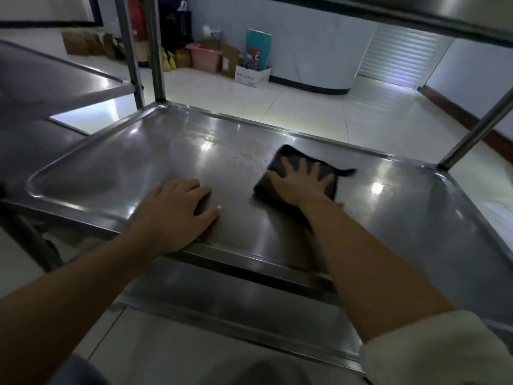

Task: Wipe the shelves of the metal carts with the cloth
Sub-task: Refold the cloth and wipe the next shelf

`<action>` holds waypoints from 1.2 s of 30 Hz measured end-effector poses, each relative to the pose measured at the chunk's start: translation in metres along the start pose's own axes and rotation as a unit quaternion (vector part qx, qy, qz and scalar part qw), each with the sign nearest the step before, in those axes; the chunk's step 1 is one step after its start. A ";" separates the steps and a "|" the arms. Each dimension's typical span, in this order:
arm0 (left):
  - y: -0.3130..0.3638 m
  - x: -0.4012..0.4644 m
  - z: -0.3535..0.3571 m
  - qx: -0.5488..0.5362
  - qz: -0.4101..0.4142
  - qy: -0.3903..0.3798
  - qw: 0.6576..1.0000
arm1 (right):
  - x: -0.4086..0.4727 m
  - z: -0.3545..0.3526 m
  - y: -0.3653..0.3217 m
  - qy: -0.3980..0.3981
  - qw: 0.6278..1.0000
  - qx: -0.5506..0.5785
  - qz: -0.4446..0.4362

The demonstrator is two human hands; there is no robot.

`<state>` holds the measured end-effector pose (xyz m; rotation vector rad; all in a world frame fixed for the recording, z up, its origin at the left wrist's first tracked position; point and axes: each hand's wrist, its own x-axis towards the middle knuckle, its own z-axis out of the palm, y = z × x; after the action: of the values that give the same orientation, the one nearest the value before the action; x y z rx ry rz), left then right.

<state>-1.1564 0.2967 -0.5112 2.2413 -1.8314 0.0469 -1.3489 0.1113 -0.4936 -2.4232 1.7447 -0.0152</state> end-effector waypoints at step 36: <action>-0.069 0.011 -0.001 0.022 -0.157 -0.017 0.987 | 0.041 -0.004 -0.025 -0.013 0.999 -0.030 0.030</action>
<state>-1.0868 0.2992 -0.5196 2.5476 -1.4839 -0.0082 -1.3120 0.0795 -0.4895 -2.4001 1.8299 0.0773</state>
